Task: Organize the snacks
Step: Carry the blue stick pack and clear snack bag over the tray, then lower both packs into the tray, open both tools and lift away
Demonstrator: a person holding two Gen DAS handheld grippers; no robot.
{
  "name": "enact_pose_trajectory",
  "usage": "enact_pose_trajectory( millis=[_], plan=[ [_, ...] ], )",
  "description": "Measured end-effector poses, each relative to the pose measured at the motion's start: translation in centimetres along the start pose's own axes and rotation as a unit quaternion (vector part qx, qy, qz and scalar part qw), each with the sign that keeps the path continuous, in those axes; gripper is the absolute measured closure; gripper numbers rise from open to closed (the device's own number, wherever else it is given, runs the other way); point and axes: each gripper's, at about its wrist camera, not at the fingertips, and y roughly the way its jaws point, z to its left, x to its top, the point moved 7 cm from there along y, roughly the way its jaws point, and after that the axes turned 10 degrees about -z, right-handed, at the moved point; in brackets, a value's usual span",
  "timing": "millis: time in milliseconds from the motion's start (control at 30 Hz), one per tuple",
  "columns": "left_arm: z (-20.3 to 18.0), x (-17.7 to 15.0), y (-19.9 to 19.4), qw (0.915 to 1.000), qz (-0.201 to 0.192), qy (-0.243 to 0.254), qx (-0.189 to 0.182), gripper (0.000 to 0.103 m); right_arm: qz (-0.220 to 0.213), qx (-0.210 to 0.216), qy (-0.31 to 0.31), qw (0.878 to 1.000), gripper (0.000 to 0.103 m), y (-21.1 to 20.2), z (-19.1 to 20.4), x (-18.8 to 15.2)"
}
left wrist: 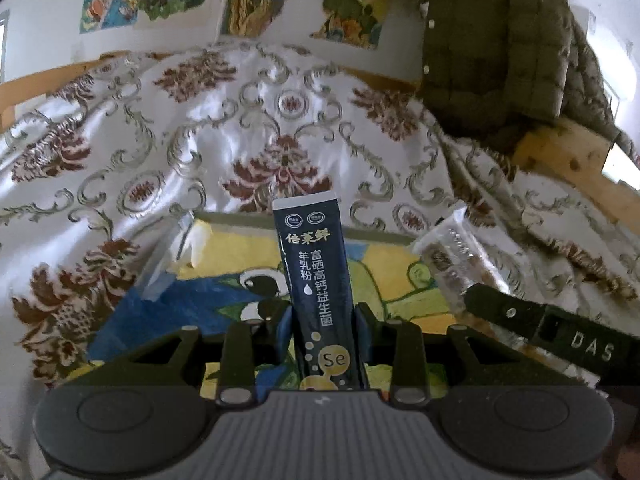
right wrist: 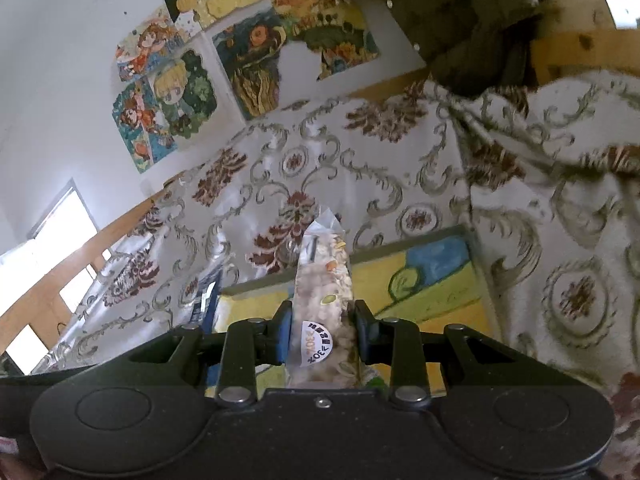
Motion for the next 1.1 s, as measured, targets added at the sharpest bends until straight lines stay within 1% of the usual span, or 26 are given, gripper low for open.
enact_pose_trajectory(
  millis=[133,300,500,900,1067,1100],
  plan=[
    [-0.2,-0.9,1.4,0.9998,0.012,0.016,0.008,0.066,0.013,-0.006,-0.021,1.0,0.07,0.9,-0.1,-1.6],
    [-0.2,-1.4,2.4,0.9995,0.022,0.015,0.015,0.066,0.03,-0.009,-0.026,0.999,0.07,1.5,-0.2,-2.6],
    [-0.3,-2.3,2.8,0.9986,0.039,0.029,0.021,0.066,0.046,-0.013,-0.029,0.998,0.07,1.8,-0.3,-3.5],
    [-0.5,-2.4,3.1,0.9982,0.046,0.032,0.024,0.064,0.048,-0.012,-0.035,0.998,0.069,1.6,-0.2,-3.7],
    [-0.4,-2.4,3.1,0.9983,0.052,0.016,0.022,0.064,0.049,-0.016,-0.04,0.998,0.066,1.5,-0.1,-3.7],
    [-0.3,-2.5,3.0,0.9982,0.054,0.013,0.022,0.062,0.049,-0.017,-0.04,0.998,0.066,1.4,-0.1,-3.7]
  ],
)
